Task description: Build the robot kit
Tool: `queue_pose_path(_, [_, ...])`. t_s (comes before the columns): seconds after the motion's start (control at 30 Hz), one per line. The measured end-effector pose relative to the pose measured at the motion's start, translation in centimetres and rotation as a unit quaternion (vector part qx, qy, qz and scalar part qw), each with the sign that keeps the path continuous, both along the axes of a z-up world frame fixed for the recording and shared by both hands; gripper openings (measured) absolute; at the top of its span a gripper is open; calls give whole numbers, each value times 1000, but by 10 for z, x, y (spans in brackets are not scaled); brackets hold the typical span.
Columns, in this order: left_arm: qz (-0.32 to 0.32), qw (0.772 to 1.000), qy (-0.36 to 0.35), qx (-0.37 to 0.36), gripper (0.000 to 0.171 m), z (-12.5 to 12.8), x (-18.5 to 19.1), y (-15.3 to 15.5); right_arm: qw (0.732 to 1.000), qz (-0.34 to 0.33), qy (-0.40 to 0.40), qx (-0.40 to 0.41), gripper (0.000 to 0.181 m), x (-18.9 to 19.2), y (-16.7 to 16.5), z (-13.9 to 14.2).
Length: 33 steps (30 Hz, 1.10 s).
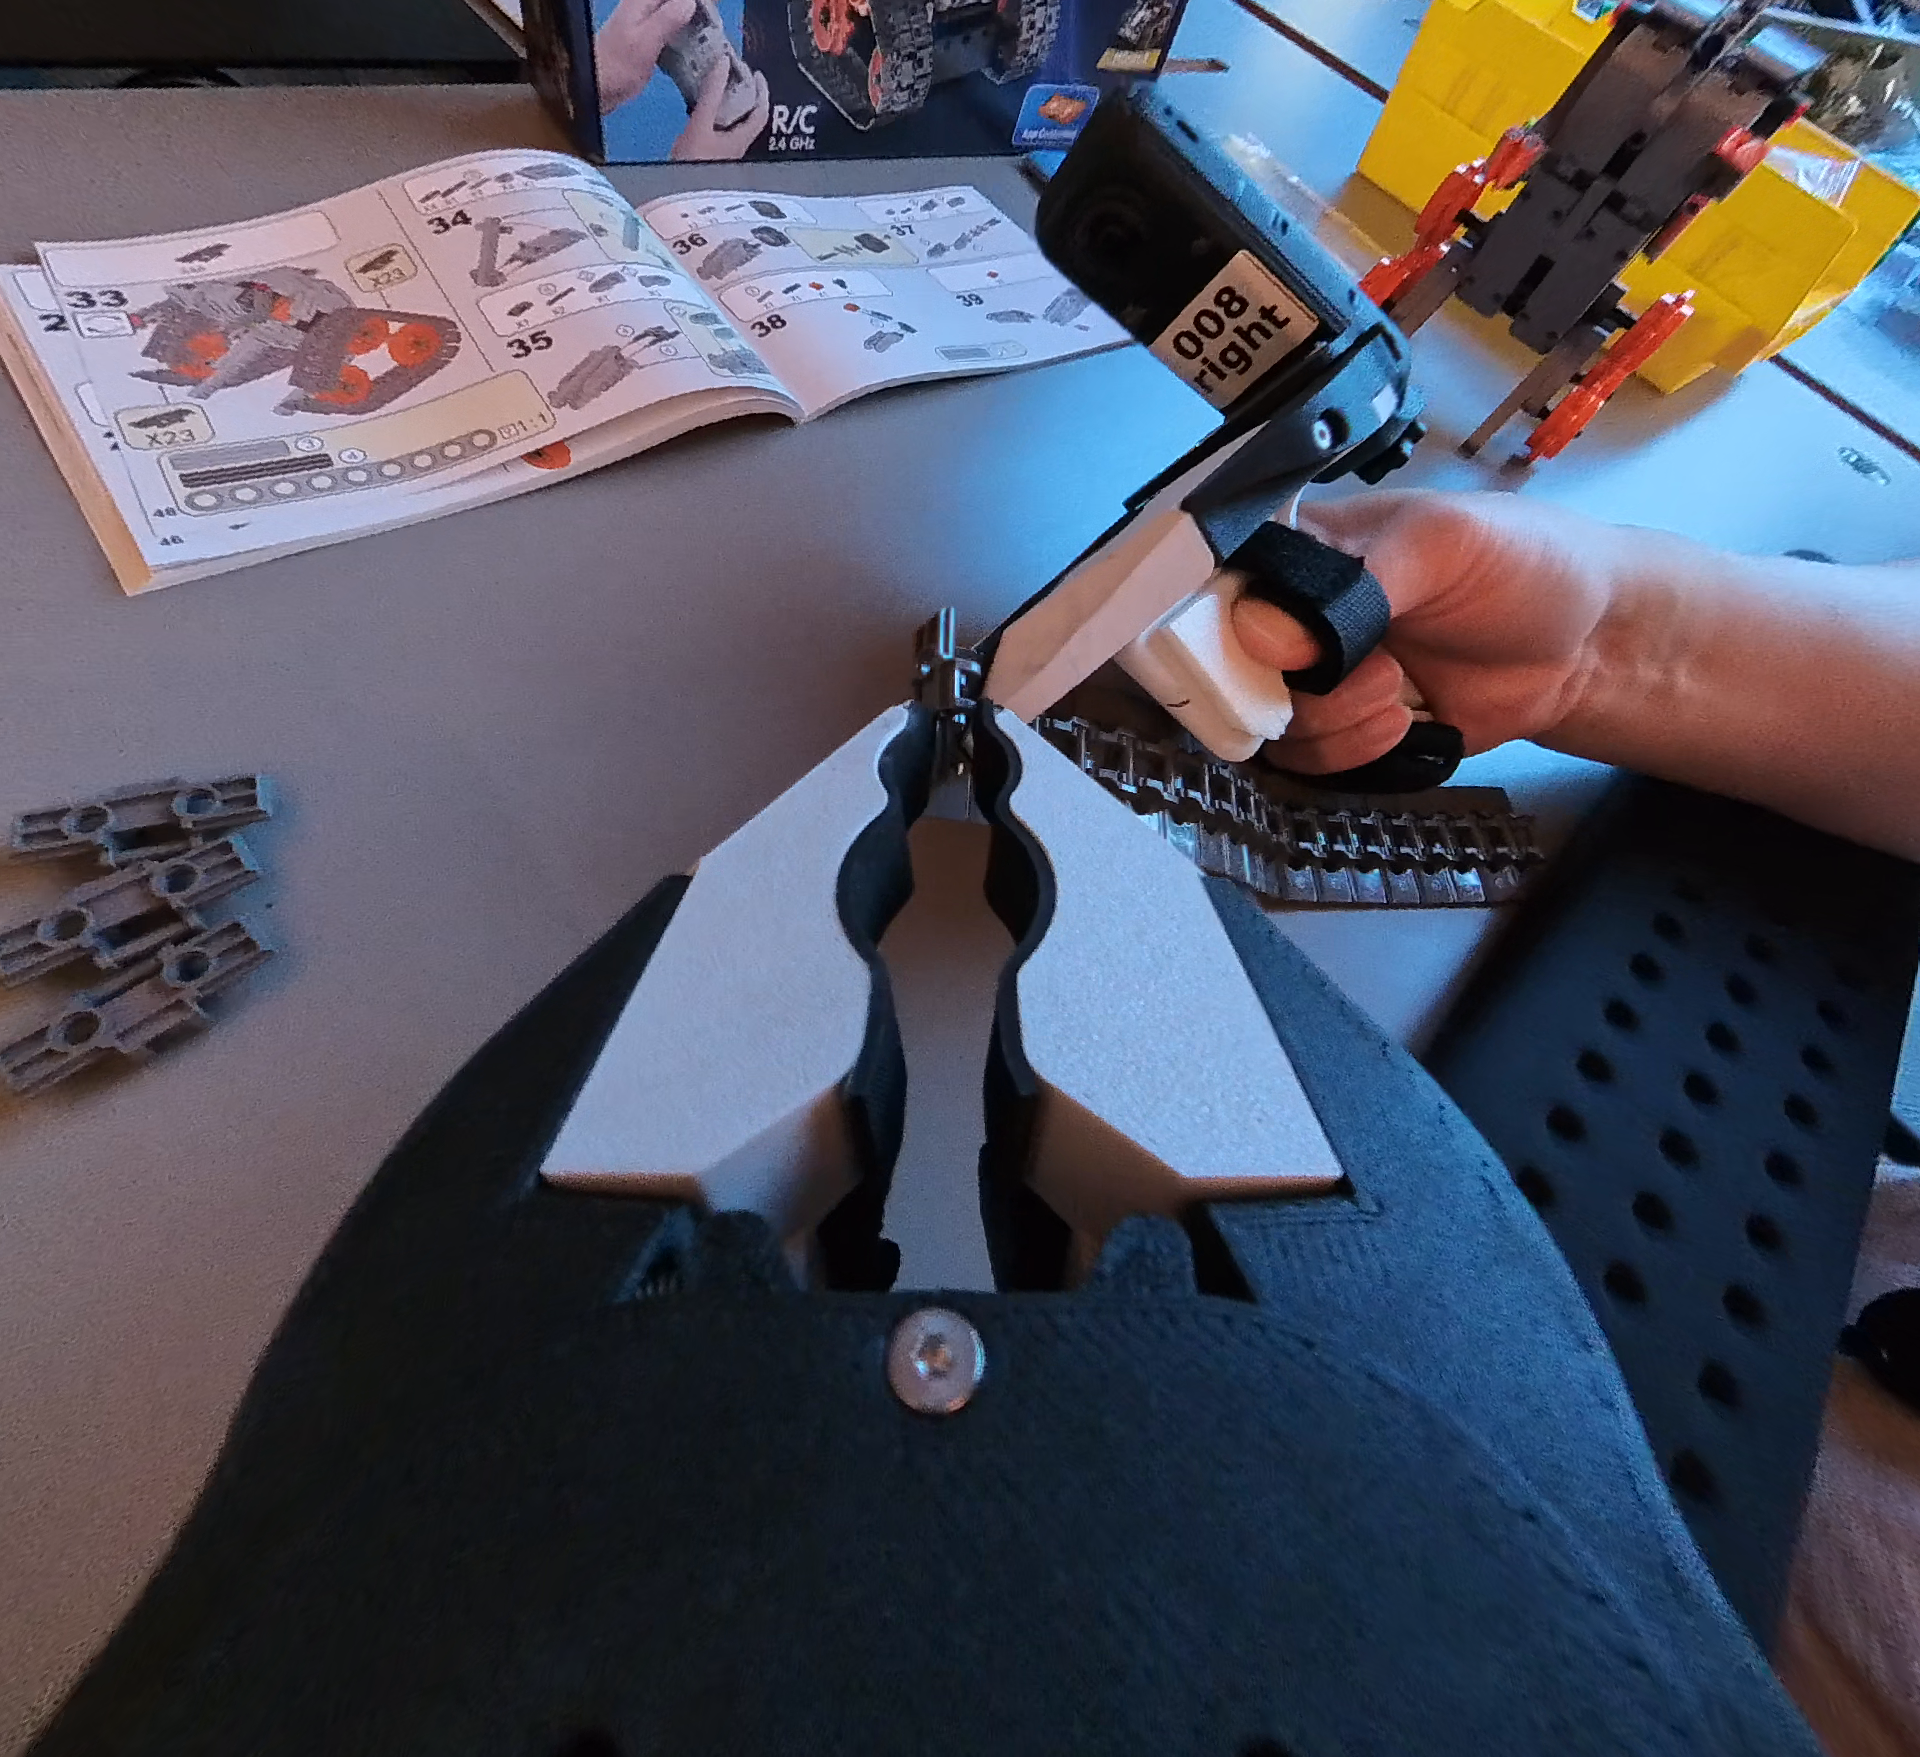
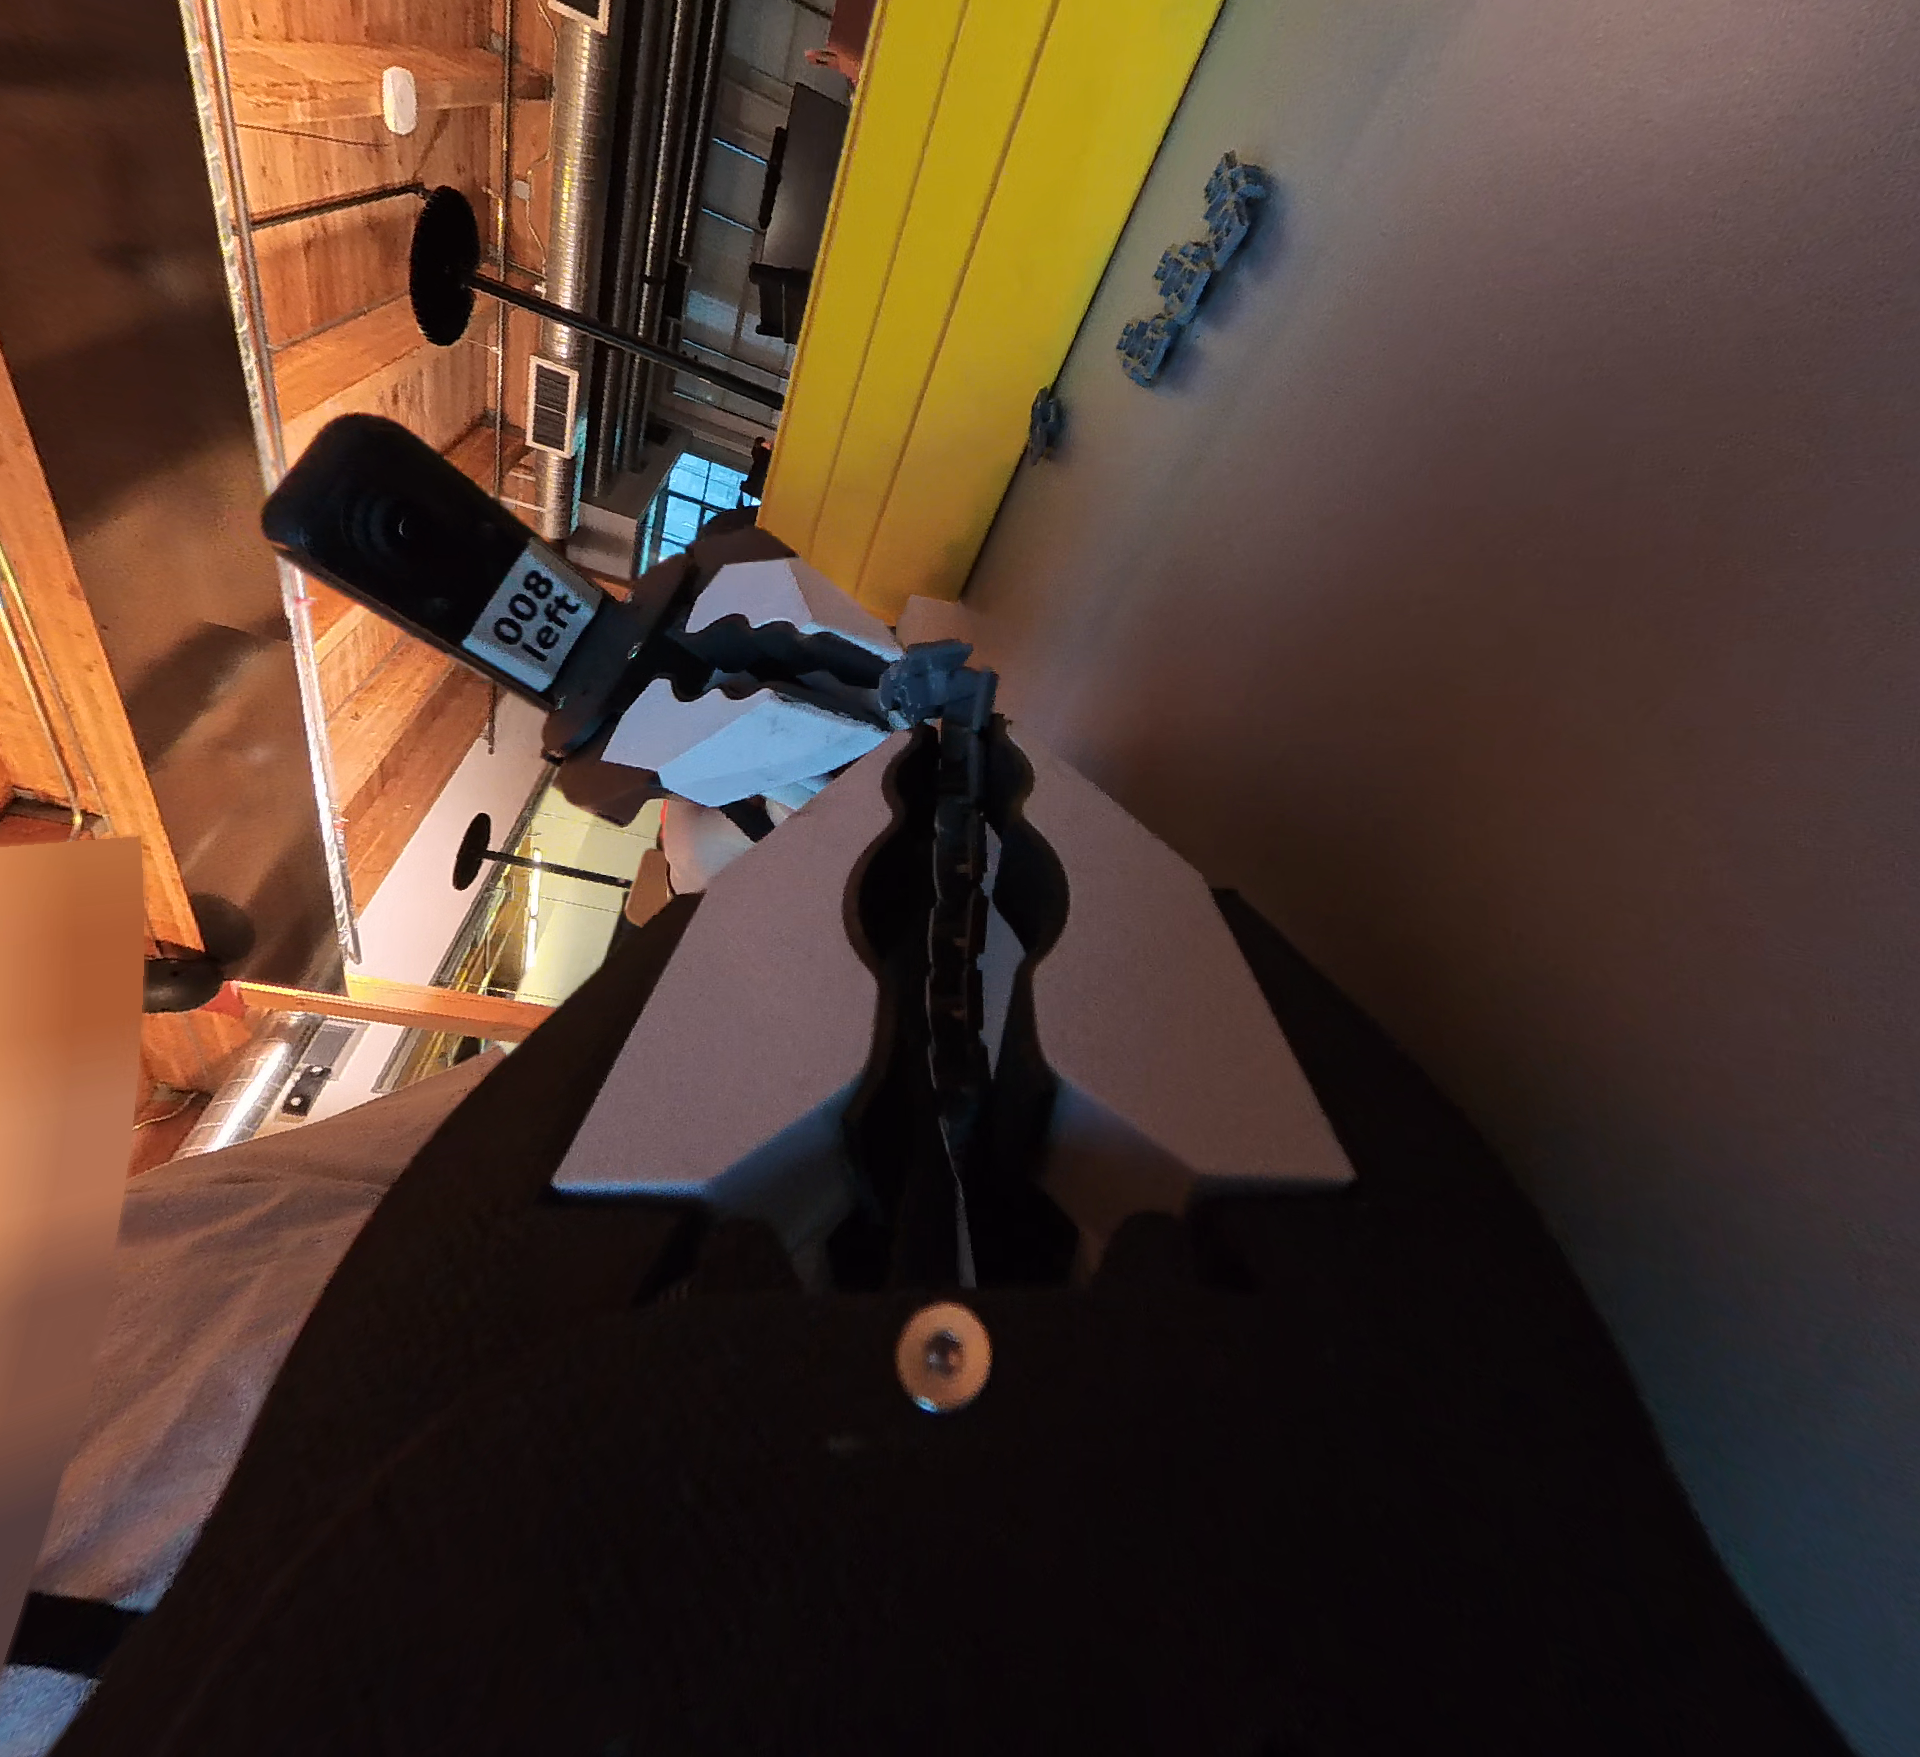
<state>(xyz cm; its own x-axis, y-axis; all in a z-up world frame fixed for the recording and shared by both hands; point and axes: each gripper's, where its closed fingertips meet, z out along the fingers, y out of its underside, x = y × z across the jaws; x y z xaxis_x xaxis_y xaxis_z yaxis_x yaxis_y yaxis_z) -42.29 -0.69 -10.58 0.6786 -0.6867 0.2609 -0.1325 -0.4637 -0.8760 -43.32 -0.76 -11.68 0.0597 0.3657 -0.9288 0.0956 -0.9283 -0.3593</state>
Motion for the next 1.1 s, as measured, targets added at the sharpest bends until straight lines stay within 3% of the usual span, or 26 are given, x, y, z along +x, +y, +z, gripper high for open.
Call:
queue_pose_path(0.53, [-39, 985, -155, -67, 4, 6, -5, -3, 998, 12, -11, 58, 7, -3, -3, 1])
queue_pose_path(0.77, [-23, 994, -98, -46, 5, 4, -5, -1, 999, 11, -15, 41, 7, -5, -1, -3])
queue_pose_path(0.9, [-23, 997, -65, -30, 14, 2, -3, -2, 999, 6, -25, 45, 7, -5, 0, -5])
queue_pose_path(1.1, [-8, 1000, -10, -1, 10, -2, -6, 3, 998, 18, -32, 55, 8, -7, -5, -7])
